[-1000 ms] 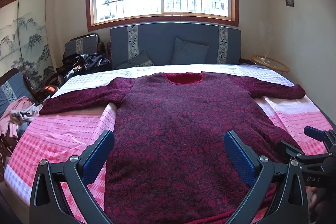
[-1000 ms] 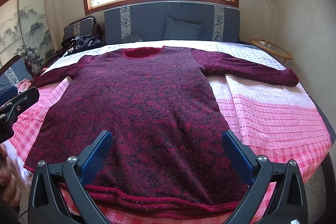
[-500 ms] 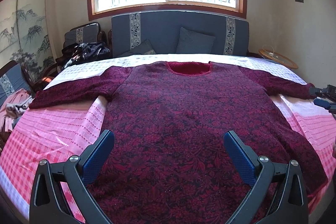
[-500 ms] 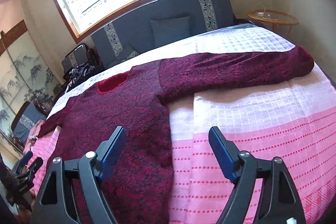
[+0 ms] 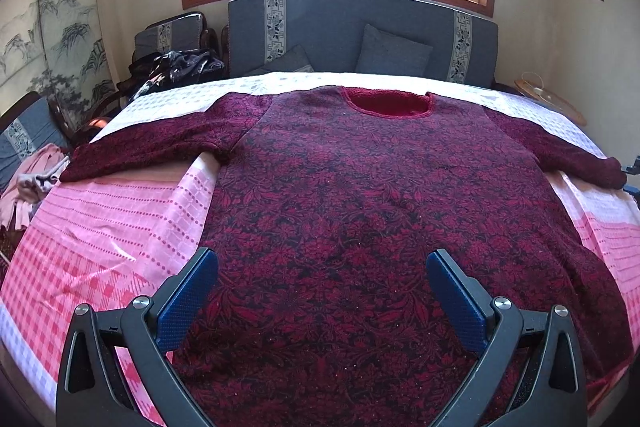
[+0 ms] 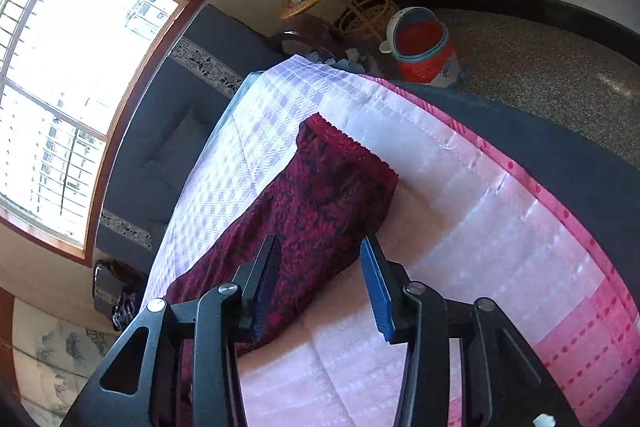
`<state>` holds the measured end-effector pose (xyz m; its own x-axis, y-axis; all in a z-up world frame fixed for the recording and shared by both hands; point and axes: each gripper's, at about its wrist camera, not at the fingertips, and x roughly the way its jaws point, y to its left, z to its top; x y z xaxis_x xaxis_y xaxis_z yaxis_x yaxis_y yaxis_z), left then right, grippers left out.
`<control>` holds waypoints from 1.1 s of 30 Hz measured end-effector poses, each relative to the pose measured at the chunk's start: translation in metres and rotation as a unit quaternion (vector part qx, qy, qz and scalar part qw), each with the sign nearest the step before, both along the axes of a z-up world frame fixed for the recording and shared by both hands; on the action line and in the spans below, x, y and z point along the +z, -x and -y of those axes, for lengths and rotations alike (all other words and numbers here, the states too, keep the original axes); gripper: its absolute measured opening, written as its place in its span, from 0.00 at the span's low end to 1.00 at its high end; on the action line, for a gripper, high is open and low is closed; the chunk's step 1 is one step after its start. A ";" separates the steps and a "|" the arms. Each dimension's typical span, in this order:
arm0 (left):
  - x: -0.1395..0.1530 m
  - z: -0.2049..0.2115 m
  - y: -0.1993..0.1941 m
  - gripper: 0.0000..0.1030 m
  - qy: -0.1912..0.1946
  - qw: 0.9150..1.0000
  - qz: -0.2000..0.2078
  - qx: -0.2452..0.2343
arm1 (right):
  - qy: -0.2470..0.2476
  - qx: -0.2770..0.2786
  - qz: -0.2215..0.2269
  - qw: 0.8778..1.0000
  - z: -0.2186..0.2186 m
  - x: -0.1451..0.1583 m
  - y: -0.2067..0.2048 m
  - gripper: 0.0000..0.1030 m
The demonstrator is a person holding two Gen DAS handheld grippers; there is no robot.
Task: Fold small clothes
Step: 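Grasp the sweater cuff with the right gripper and fold the sleeve across the body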
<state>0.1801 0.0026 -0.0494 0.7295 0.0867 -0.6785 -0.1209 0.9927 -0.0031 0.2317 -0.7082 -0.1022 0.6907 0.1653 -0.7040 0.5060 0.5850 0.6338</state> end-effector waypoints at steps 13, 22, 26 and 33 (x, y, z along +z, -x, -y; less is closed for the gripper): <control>0.000 -0.013 -0.008 1.00 -0.002 1.000 -0.008 0.013 | 0.048 -0.018 -0.041 0.998 0.009 -0.008 -0.028 0.20; 0.009 -0.043 0.009 1.00 0.009 0.999 -0.002 0.046 | 0.057 0.063 0.064 0.994 -0.101 0.057 -0.030 0.13; 0.006 -0.059 0.019 1.00 0.021 0.998 -0.006 0.055 | 0.010 0.147 0.110 0.983 -0.204 0.081 -0.050 0.13; -0.002 -0.086 0.040 1.00 0.031 0.997 -0.012 0.065 | -0.042 0.277 0.107 0.954 -0.399 0.067 -0.090 0.13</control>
<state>0.1401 0.0883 -0.0516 0.6987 0.1362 -0.7024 -0.2490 0.9666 -0.0603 0.3221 -0.3089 -0.0348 0.6065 0.5971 -0.5251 -0.0124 0.6674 0.7446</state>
